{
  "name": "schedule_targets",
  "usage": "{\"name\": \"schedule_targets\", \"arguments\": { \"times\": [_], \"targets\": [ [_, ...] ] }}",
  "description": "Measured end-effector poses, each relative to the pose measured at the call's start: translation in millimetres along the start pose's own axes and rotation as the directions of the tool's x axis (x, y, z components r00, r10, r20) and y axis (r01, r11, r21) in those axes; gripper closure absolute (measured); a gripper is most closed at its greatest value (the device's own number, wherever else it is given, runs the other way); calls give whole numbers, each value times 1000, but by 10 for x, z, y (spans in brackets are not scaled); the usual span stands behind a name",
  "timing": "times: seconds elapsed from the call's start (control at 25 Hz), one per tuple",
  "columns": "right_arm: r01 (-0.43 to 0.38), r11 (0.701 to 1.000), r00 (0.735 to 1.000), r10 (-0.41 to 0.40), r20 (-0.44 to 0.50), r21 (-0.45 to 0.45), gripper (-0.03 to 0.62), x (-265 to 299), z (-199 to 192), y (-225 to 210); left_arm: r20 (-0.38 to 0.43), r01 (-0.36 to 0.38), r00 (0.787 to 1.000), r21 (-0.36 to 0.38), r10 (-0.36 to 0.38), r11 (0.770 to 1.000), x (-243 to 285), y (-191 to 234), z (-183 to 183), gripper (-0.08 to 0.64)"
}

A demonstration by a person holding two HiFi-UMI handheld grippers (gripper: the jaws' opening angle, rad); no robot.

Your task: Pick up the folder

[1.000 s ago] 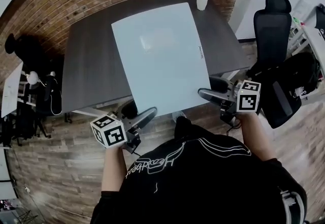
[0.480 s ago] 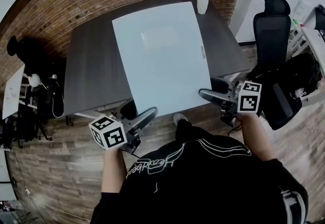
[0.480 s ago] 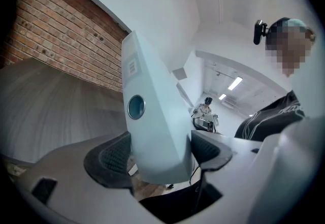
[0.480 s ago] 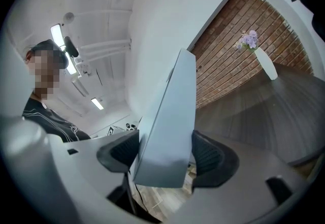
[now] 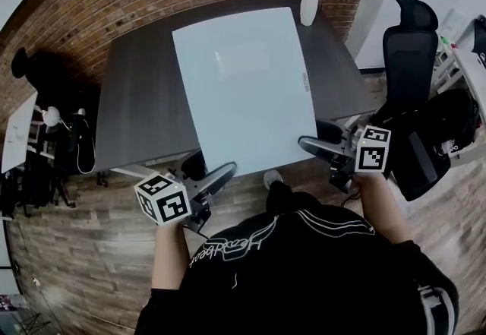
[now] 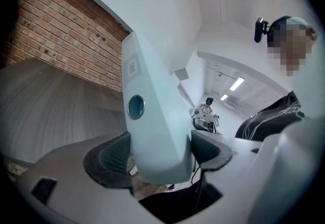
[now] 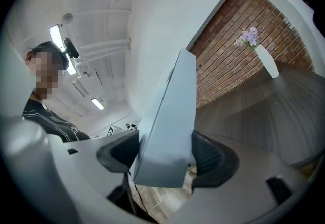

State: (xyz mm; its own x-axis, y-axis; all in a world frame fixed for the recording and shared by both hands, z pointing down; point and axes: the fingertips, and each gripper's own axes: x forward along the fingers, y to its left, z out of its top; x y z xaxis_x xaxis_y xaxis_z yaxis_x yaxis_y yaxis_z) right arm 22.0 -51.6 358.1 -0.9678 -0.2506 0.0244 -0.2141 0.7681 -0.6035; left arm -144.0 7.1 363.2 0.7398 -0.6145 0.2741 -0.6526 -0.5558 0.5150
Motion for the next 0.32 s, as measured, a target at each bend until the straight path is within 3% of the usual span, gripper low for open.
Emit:
{"name": "schedule_targets", "arguments": {
  "times": [0.32],
  "targets": [
    [3,1000,1000,-3,2,18,311,57,13,-69,1,-3,1000,0,3,1000,22,73,51,199]
  ]
}}
